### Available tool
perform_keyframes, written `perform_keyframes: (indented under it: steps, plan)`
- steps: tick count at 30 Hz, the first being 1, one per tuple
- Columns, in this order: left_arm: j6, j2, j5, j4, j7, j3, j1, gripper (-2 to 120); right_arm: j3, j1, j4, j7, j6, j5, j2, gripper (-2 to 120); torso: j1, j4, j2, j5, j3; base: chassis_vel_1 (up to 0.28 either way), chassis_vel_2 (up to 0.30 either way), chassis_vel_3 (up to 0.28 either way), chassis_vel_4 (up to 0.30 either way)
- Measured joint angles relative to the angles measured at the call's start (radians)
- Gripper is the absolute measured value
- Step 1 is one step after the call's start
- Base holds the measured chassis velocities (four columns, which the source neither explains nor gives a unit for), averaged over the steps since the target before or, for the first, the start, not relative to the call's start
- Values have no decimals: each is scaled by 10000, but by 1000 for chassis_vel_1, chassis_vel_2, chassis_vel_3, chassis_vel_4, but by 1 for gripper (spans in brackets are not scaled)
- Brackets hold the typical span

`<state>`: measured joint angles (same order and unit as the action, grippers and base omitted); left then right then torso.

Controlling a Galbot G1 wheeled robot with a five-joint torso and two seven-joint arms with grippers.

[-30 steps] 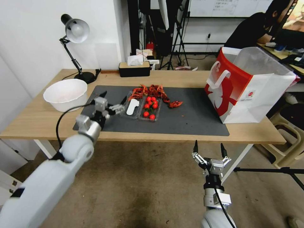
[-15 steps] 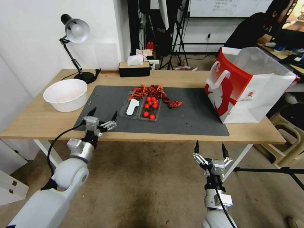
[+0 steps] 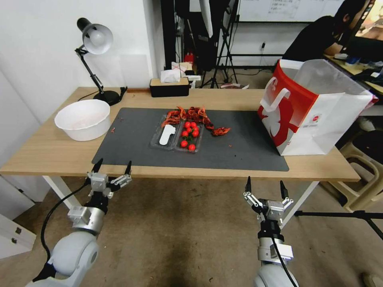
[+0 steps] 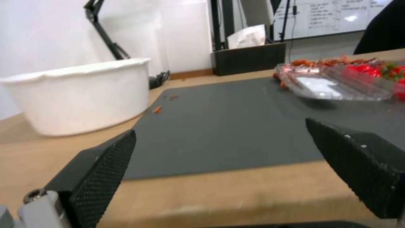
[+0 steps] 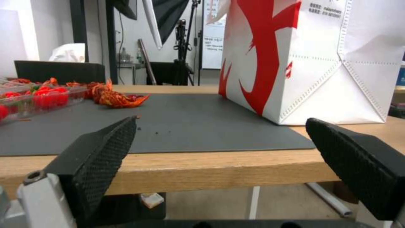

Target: Pick up the trash from the table and place it into the takeout bag.

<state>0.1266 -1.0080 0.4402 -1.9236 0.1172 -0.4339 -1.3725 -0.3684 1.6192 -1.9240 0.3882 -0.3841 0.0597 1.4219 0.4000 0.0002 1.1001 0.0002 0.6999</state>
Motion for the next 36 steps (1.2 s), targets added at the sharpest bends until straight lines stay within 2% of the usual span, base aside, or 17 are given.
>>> perform_keyframes:
  steps: [10, 17, 27, 36]
  plan:
    - [479, -402, -390, -66, -4, -616, -1121, 100, -2, -9, -2, 18, -10, -5, -5, 100, -1, -1, -1, 0, 0, 0, 0, 0, 0]
    - [1167, -835, -576, 29, -31, -1185, -2059, 100, -16, -12, 14, 56, -12, -18, -24, 100, 0, -1, -2, -3, 0, 0, 0, 0, 0]
    - [1820, -1043, -726, 401, -209, -1315, -2343, 100, 2, -99, 100, 56, 25, -22, -24, 100, 0, -2, -2, -3, 0, 0, 0, 0, 0]
    - [1864, -975, -758, 416, -309, -1323, -2273, 100, 9, -89, 109, 45, 31, -22, 1, 100, 0, -2, -2, -2, 1, 0, 0, 0, 0]
